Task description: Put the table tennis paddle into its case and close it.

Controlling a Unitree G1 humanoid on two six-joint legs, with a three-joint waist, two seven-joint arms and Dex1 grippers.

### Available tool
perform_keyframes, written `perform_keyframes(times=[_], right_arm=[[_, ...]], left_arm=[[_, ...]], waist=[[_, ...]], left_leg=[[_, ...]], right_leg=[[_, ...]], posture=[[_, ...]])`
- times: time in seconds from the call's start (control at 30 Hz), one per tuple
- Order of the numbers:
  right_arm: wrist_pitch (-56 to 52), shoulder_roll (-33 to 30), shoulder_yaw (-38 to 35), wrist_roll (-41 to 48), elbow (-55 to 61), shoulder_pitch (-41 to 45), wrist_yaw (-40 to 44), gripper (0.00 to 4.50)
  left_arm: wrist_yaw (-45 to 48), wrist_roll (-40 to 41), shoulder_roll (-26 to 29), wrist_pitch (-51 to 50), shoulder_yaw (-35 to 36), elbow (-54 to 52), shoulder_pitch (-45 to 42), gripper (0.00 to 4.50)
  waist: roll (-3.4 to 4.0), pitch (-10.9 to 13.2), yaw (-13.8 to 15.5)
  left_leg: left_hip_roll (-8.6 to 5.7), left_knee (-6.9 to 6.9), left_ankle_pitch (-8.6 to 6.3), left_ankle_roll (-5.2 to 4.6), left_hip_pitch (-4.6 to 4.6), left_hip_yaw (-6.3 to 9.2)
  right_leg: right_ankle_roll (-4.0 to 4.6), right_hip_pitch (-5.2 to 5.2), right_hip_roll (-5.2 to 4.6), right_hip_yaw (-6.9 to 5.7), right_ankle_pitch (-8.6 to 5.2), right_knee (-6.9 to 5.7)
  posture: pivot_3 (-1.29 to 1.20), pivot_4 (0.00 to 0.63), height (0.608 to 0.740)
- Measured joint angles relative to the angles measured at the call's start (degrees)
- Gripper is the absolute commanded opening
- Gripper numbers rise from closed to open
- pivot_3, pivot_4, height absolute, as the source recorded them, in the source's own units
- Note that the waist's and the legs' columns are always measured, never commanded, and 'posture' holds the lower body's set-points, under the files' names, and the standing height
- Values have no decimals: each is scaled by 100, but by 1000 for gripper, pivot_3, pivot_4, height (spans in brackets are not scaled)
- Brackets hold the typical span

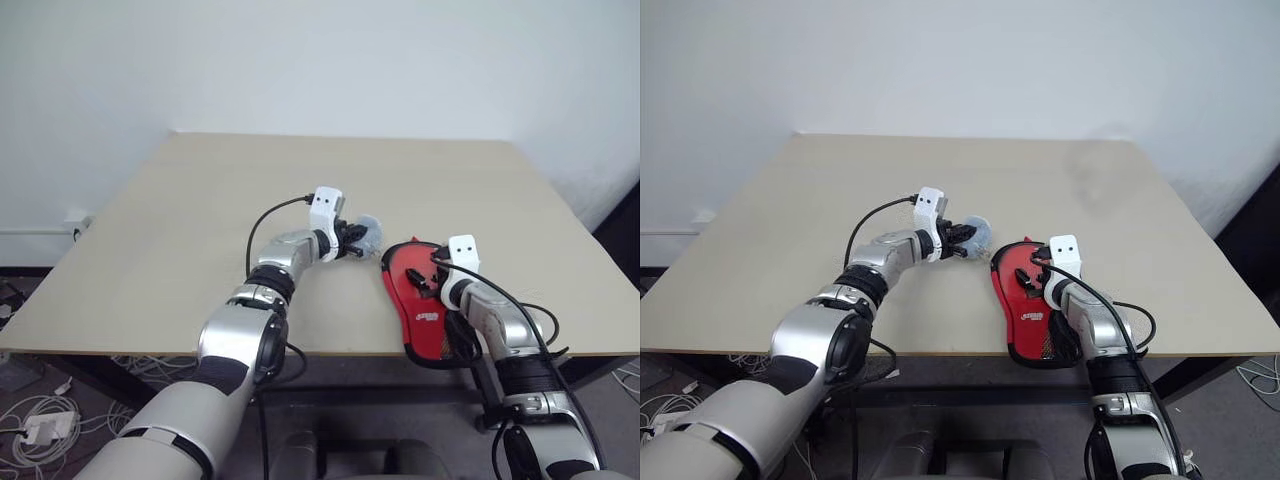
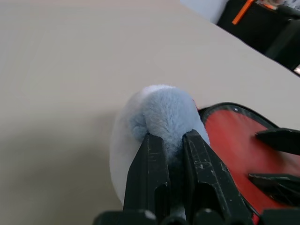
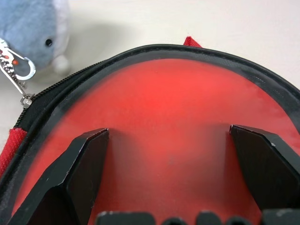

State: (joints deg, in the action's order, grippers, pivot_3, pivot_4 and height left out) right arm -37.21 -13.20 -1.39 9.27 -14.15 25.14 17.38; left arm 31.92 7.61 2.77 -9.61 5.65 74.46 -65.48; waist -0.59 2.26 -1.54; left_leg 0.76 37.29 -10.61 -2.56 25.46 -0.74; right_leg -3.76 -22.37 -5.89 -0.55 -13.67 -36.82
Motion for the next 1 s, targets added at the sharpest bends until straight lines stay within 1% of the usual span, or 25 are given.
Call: perform_keyframes(times=[0.13, 0.27, 0.5, 0.7, 0.8, 0.87, 0.93, 1.0], right_arm=[[3, 54, -1, -41, 6, -10, -27, 4500], [2, 83, 3, -51, 38, -18, -30, 4500], [-3, 109, 35, -59, 243, -154, -60, 4500], [-2, 169, 104, -59, 380, -236, -104, 4500], [32, 218, 129, -73, 385, -233, -122, 4500], [62, 219, 167, -101, 392, -240, -132, 4500], [72, 216, 169, -109, 394, -247, -139, 4500], [115, 214, 172, -141, 398, -258, -156, 4500]], left_arm=[[-682, -484, -316, 422, -247, 322, -404, 9], [-1268, -882, -533, 604, -355, 530, -603, 9], [-2542, -1191, -740, 586, -331, 770, -719, 9], [-3369, -1285, -886, 582, -185, 790, -718, 9], [-3867, -1592, -967, 575, -337, 814, -718, 9], [-3920, -1838, -992, 591, -523, 837, -714, 9], [-3683, -1986, -997, 725, -636, 837, -714, 9], [-3217, -1985, -1003, 846, -586, 814, -714, 9]], waist=[[-4, 0, -5], [-3, 0, -26], [-4, 1, -33], [-4, 1, -92], [-4, 2, -122], [-4, 2, -122], [-4, 2, -120], [-3, 1, -114]], left_leg=[[0, -1, 0, 1, 0, -2], [0, -8, 0, 1, 0, 0], [0, -9, 0, 1, 1, 1], [-1, -13, -1, 1, 2, 1], [-1, -16, -1, 2, 2, 1], [-2, -20, 1, 4, 2, 0], [-2, -22, 3, 8, 2, -1], [-2, -22, 3, 10, 0, -1]], right_leg=[[-4, -1, 1, 1, -2, 0], [-5, -5, 2, 1, -2, 0], [-6, -7, 1, 1, -2, -1], [-5, -9, 1, 1, -1, -1], [-6, -6, 4, 3, -2, -3], [-6, -8, 5, 4, -2, -5], [-4, -11, 5, 4, -1, -4], [-2, -13, 2, 1, 0, -1]], posture=[[0, 0, 716], [0, 0, 716], [0, 0, 716], [0, 0, 716], [0, 0, 716], [0, 0, 716], [0, 0, 716], [0, 0, 716]])
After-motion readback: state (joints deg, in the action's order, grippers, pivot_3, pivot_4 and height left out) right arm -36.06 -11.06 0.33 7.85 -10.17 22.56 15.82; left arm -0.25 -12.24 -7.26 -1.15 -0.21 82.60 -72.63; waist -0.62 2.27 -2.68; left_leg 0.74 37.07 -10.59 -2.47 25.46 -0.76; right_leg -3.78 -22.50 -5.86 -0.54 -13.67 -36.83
